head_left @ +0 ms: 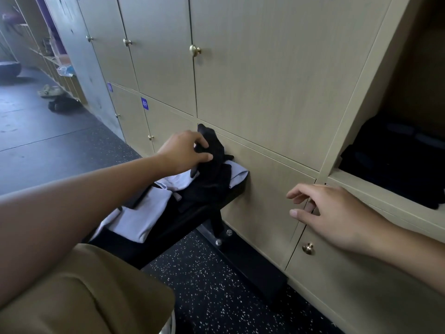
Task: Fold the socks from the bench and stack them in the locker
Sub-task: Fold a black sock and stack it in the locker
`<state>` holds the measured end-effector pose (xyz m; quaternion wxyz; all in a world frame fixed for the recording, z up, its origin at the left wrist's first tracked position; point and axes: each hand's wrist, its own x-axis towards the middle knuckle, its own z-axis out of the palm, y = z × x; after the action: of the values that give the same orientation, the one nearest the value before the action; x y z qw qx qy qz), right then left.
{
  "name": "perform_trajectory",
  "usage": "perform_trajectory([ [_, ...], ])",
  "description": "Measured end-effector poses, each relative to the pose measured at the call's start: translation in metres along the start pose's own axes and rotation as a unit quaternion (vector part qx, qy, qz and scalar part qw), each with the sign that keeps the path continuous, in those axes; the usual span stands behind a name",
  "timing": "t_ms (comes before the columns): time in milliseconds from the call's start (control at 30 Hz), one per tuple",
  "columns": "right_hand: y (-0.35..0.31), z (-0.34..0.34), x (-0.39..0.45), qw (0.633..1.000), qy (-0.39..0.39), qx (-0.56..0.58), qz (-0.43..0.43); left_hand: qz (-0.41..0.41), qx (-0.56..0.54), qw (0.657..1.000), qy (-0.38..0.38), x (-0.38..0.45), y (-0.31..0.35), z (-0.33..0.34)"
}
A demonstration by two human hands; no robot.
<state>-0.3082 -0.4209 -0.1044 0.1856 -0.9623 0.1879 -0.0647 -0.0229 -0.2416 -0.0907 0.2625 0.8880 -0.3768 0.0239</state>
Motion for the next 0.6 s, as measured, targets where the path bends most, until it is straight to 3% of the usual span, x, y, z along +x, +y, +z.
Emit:
perform_trajectory([
  [133,-0.001,-0.011,-0.002,1.0,0.023,0.006,-0.007,0.008,-0.086,0.995,0.04,-0.006,0.018,-0.02],
  [300,-0.004,-0.021,-0.004,0.996,0.082,0.042,-0.016,0.012,-0.261,0.964,0.053,-0.019,0.048,-0.04],
  [600,-0.027,-0.028,-0.008,0.986,0.087,0.127,-0.056,0.009,-0.508,0.854,-0.113,-0.043,0.096,-0.048],
])
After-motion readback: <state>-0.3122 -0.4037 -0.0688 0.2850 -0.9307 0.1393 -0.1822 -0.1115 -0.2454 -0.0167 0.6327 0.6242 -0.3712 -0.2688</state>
